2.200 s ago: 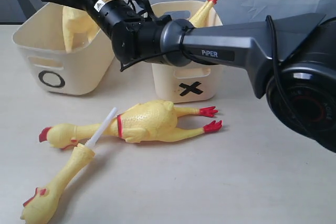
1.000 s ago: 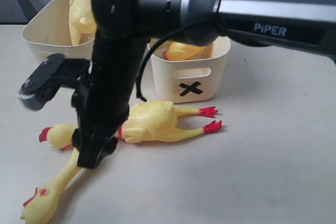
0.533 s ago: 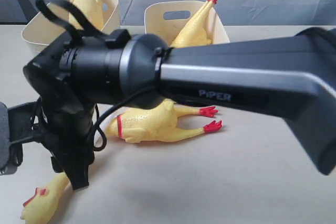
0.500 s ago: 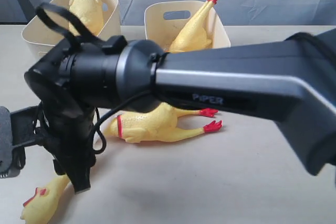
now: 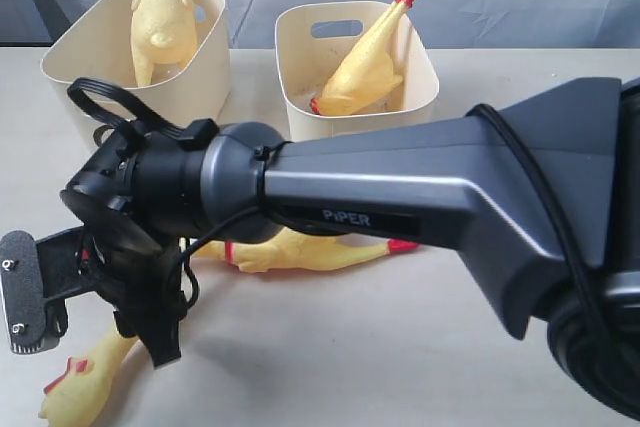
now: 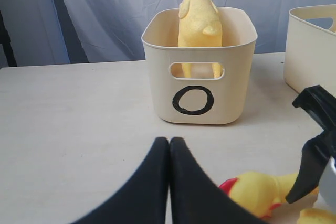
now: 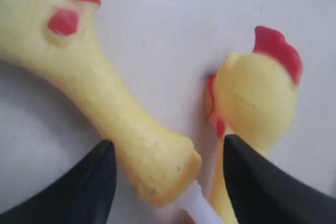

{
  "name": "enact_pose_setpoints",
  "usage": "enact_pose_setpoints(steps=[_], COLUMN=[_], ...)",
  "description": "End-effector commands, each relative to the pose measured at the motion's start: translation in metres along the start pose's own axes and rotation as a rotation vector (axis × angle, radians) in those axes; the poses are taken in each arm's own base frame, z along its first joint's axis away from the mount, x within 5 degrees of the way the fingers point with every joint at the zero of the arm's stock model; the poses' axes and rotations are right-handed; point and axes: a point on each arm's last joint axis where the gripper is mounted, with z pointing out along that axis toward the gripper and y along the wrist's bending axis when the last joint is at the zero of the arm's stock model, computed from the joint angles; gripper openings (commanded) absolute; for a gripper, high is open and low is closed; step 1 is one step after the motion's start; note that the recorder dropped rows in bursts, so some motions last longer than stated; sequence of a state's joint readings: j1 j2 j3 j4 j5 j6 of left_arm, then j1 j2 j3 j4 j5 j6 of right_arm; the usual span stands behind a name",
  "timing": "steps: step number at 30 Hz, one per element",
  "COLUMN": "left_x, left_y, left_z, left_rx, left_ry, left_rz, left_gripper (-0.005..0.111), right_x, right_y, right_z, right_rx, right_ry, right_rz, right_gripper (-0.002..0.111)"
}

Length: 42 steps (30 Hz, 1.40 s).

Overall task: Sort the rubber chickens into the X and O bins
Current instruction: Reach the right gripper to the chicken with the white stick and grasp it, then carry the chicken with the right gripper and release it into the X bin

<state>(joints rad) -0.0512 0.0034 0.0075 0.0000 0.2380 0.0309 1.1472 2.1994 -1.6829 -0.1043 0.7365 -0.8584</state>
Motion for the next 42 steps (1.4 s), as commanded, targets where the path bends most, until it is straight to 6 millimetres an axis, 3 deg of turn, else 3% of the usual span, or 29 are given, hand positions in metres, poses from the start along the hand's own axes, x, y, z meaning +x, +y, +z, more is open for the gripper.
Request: enact_pose_setpoints(steps=[1, 9, 16, 19, 23, 31, 36, 42], left_x=[-0.003, -0.003, -0.003, -0.003, -0.003, -0.003, -0.003, -0.003], left_y=[-0.001, -0.001, -0.001, -0.001, -0.001, -0.001, -0.001, -0.001], left_z=[-0.001, -0.001, -0.001, -0.001, -0.001, -0.001, -0.001, -0.001], left_rx=[0.011, 0.011, 0.011, 0.011, 0.011, 0.011, 0.011, 0.011], left_ry=[-0.018, -0.018, -0.018, -0.018, -0.018, -0.018, -0.018, -0.018], left_rz=[0.000, 0.000, 0.000, 0.000, 0.000, 0.000, 0.000, 0.000], left_gripper=[0.000, 0.000, 0.000, 0.000, 0.000, 0.000, 0.000, 0.000], right_x=[0.004, 0.006, 0.005, 0.004, 0.002, 0.002, 0.018, 0.052], right_y=[0.005, 0.007, 0.005, 0.001, -0.004, -0.018, -0.033, -0.058], right_z=[0.011, 0.020, 0.013, 0.005, -0.019, -0.084, -0.129, -0.163], right_rx=[-0.026, -0.038, -0.024, -0.009, 0.015, 0.122, 0.296, 0.436], right_ry=[0.035, 0.047, 0.043, 0.034, 0.018, -0.017, 0.047, 0.007], right_rz=[-0.017, -0.020, 0.012, 0.068, 0.086, 0.154, 0.213, 0.503], right_gripper=[0.057, 0.055, 0.023, 0.022, 0.025, 0.026, 0.026, 0.026])
